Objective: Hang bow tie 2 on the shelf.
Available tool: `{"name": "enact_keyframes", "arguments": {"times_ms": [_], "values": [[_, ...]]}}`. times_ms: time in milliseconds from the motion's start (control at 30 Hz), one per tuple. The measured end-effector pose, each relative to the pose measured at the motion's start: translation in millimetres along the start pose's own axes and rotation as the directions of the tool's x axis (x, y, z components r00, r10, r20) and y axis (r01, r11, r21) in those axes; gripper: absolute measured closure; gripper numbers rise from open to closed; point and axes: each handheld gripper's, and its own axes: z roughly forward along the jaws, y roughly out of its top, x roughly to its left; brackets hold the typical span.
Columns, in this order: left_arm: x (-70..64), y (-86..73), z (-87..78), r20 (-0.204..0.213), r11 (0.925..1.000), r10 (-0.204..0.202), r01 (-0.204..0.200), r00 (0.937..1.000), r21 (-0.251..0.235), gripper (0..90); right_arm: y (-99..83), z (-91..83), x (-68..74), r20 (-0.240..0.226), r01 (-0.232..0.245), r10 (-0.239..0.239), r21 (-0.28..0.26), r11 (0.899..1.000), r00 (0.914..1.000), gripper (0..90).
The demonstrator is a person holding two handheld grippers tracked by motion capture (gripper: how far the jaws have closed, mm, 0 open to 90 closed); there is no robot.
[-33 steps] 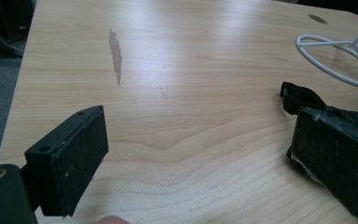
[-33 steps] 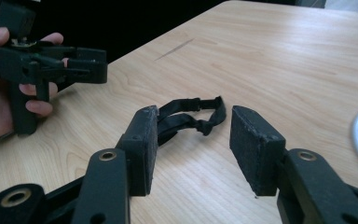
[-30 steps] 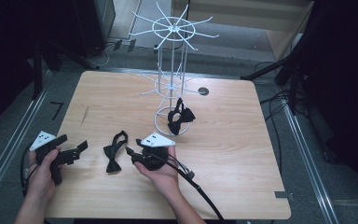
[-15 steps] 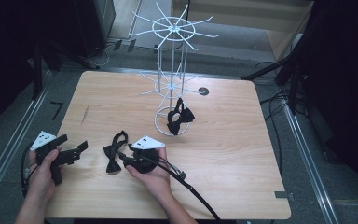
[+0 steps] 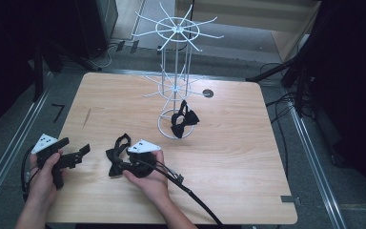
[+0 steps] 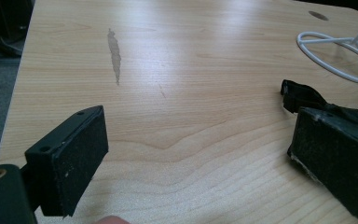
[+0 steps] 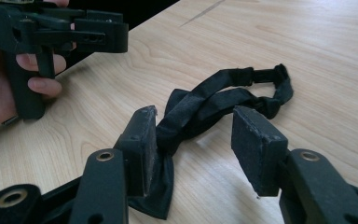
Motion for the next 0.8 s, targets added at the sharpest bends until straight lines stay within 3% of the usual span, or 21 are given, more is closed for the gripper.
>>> {"name": "enact_keyframes", "arguments": {"times_ms": [800], "values": [[-0.2,0.0,0.1,0.002,1.0,0.0,0.0,1.0,0.002,4.2,-4.4,30.0,13.6,0.028,0.004,-0.007,0.1,0.995,0.9996,54.7]]}}
